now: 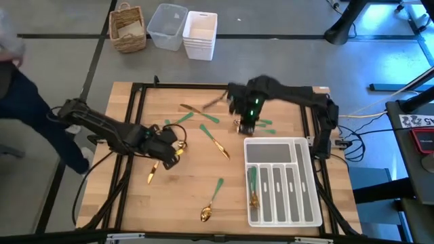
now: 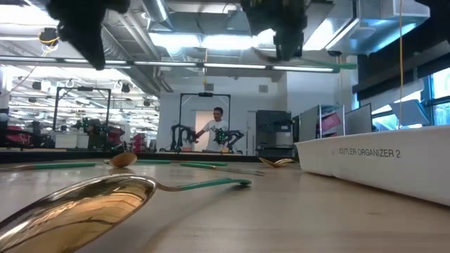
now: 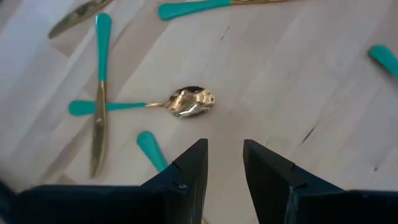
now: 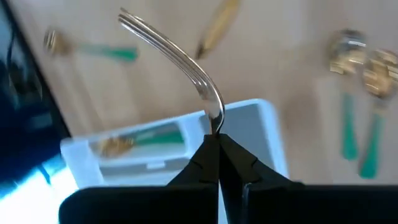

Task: Sort silverware
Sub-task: Put the green fork in the white silverware tray

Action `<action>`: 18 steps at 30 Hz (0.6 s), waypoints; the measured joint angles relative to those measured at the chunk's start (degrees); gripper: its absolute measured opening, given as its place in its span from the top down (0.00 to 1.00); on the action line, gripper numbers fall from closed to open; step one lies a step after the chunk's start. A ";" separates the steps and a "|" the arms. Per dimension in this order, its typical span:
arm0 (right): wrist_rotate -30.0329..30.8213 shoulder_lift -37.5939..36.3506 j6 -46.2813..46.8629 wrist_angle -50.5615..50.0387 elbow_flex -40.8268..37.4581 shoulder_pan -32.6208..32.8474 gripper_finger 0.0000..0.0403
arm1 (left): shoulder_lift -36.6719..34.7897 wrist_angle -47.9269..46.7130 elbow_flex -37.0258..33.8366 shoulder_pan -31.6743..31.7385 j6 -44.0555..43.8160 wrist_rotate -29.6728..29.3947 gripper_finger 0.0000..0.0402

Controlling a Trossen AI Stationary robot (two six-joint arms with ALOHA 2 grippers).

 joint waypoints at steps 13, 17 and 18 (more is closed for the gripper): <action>14.32 0.00 -29.98 3.82 -2.18 26.28 1.00 | -4.98 26.40 -16.67 0.13 -0.87 0.50 0.76; 15.09 0.00 -35.17 7.74 -6.36 30.56 1.00 | -4.96 39.17 -20.39 0.15 0.28 0.20 0.76; 15.05 0.00 -35.83 9.00 -7.63 31.40 1.00 | -4.96 41.49 -21.14 0.15 0.27 0.03 0.76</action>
